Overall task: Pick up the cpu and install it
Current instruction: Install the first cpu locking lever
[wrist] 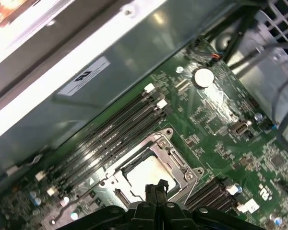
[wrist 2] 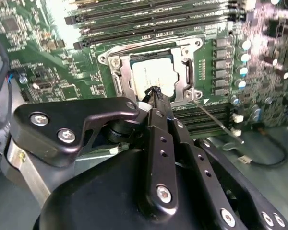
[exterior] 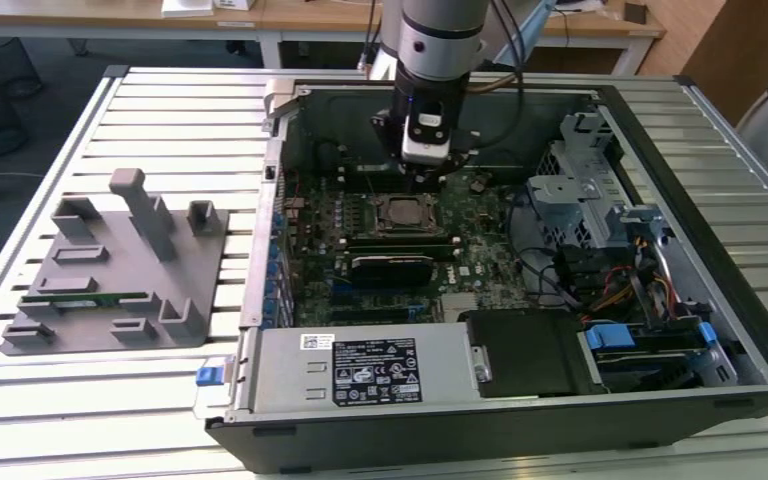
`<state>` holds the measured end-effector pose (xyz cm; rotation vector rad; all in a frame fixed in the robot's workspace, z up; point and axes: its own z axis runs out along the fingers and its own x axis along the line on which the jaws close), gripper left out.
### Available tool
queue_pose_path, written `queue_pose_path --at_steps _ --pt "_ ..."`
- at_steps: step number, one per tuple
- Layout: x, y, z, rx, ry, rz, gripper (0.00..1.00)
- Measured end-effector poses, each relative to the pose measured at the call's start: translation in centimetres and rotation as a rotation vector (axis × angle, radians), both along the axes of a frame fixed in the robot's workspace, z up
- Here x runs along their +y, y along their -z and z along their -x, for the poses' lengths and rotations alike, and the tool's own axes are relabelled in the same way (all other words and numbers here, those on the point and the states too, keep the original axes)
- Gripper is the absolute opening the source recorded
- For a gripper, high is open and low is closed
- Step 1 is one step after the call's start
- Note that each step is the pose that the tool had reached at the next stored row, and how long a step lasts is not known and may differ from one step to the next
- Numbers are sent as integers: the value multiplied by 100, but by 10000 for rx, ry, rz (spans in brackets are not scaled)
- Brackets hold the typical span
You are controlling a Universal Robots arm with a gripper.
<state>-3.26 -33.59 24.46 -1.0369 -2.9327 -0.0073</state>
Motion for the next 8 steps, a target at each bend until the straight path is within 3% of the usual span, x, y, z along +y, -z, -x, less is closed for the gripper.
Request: queue_pose_path --at_steps 8 --pt "0 6 0 0 -1454 0 11"
